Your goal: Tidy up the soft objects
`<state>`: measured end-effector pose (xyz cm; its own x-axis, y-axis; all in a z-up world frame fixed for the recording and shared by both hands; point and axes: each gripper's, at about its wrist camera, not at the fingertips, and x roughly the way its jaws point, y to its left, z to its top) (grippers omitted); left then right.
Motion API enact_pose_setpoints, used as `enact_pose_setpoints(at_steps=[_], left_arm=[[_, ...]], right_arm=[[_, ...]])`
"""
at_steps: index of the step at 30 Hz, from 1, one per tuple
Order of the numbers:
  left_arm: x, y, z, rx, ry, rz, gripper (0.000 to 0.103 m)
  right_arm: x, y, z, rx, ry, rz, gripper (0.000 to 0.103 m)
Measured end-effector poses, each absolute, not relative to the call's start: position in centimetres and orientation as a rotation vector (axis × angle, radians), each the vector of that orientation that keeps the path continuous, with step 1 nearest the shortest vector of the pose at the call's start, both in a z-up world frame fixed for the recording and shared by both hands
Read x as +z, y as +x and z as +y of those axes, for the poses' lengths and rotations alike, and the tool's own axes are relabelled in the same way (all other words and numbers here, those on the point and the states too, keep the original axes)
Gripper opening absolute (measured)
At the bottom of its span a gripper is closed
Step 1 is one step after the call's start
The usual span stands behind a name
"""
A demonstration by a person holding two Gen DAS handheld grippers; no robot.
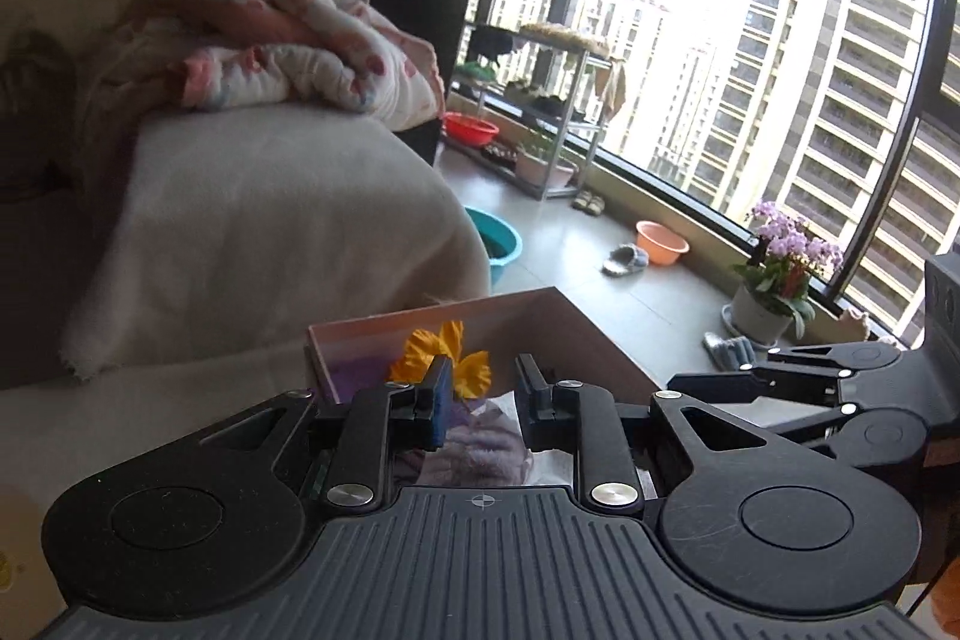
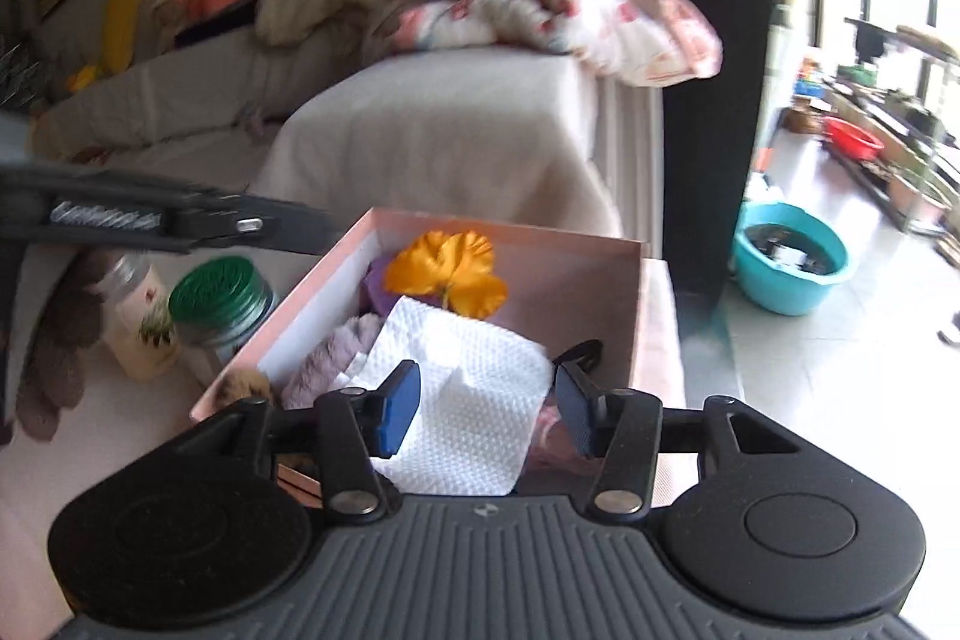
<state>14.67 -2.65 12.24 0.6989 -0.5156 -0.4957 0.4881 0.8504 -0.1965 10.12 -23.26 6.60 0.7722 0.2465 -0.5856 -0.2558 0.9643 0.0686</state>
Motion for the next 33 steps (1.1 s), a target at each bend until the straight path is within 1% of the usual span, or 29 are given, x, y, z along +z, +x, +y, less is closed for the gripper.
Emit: enact_pose_setpoints(at_steps=[4,8,10,14,17,20,21,22,23,24,25,26,27,29,30,33], left_arm=[[11.4,9.2,0.0,-0.524,0.011,0.541,0.025],[8.2,4.0,2.7,-0.446,0.093,0.611,0.025],[6.2,1.8,4.1,-0.381,0.116,0.658,0.025],[2.5,-1.0,6.0,-0.290,0.051,0.725,0.025],[0.9,-1.5,5.4,-0.259,0.012,0.732,0.026],[0.8,-1.4,3.4,-0.251,0.036,0.693,0.035],[0.7,-1.2,2.9,-0.254,0.037,0.689,0.043],[0.6,-1.1,2.3,-0.259,0.042,0.685,0.055],[0.6,-1.0,1.6,-0.263,0.057,0.684,0.060],[0.5,-1.2,1.0,-0.263,0.075,0.683,0.071],[0.4,-1.3,0.6,-0.260,0.083,0.683,0.076],[0.3,-1.3,0.3,-0.246,0.069,0.682,0.077],[0.3,-1.3,0.2,-0.223,0.041,0.676,0.077],[0.1,-1.3,0.0,-0.177,0.012,0.659,0.077],[0.0,-1.3,-0.4,-0.157,0.016,0.651,0.077],[-0.1,-1.3,-1.1,-0.114,0.032,0.645,0.077]], right_arm=[[6.6,7.3,-23.2,0.172,0.082,0.616,0.053],[5.2,3.9,-22.3,0.138,0.227,0.633,0.059],[3.8,1.9,-21.4,0.145,0.265,0.654,0.059],[0.4,-0.9,-18.2,0.177,0.175,0.721,0.059],[-1.7,-1.3,-16.5,0.205,0.089,0.786,0.060],[-2.1,-1.0,-15.5,0.187,-0.002,0.770,0.066],[-2.2,-0.9,-15.3,0.185,-0.018,0.762,0.067],[-2.3,-0.7,-15.3,0.177,-0.029,0.757,0.067],[-2.3,-0.5,-15.3,0.168,-0.041,0.752,0.069],[-2.3,-0.3,-15.4,0.154,-0.059,0.748,0.072],[-2.4,-0.3,-15.7,0.140,-0.071,0.745,0.075],[-2.5,-0.1,-15.8,0.121,-0.070,0.749,0.087],[-2.7,0.3,-16.3,0.097,-0.051,0.759,0.093],[-3.0,0.6,-17.0,0.068,-0.043,0.736,0.095],[-3.2,0.7,-17.5,0.066,-0.040,0.731,0.100],[-3.3,1.0,-17.8,0.078,-0.043,0.732,0.101]])
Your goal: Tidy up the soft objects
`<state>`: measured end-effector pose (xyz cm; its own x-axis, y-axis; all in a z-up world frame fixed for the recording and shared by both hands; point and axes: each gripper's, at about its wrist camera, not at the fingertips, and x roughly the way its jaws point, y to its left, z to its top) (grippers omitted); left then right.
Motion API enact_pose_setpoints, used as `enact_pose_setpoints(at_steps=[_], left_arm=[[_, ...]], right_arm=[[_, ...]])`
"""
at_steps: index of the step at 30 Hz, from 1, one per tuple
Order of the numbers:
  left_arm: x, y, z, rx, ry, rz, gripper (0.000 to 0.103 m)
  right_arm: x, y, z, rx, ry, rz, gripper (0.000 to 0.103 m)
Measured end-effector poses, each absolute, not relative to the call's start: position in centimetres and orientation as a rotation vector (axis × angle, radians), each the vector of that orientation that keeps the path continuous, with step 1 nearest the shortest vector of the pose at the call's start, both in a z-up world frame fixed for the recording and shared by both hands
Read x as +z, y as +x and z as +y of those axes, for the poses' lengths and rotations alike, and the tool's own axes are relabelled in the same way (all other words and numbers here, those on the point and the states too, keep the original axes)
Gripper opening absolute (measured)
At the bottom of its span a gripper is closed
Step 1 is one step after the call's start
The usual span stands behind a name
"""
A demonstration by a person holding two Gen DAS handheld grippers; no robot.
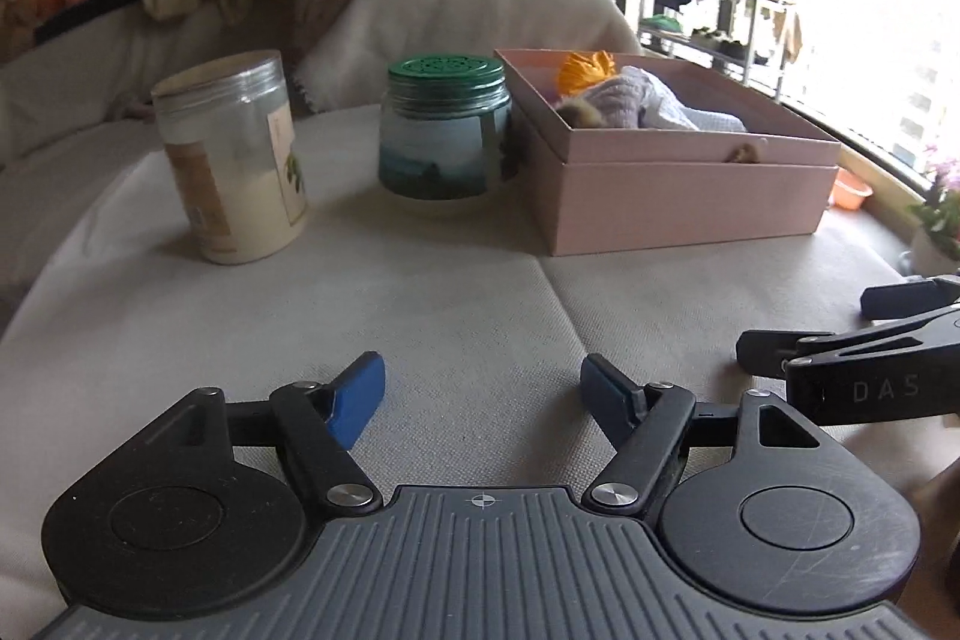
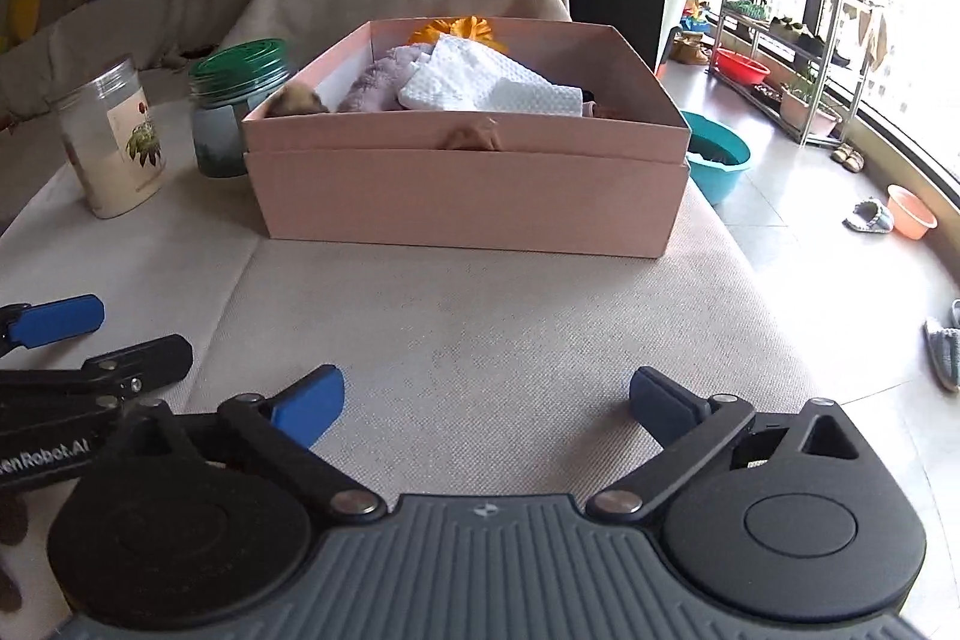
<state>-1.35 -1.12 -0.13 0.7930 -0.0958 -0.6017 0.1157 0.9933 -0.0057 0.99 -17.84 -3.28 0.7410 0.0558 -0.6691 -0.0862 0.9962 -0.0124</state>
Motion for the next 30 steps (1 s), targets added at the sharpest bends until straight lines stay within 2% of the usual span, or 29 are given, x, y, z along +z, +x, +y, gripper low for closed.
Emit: enact_pose_setpoints(at_steps=[12,30], left_arm=[[-0.20,-1.23,-1.38,-0.077,0.023,0.645,0.078],[-0.20,-1.19,-1.45,-0.064,0.018,0.645,0.079]], right_arm=[[-3.92,0.81,-18.04,0.073,-0.038,0.659,0.103],[-3.97,0.80,-17.97,0.072,-0.039,0.658,0.103]])
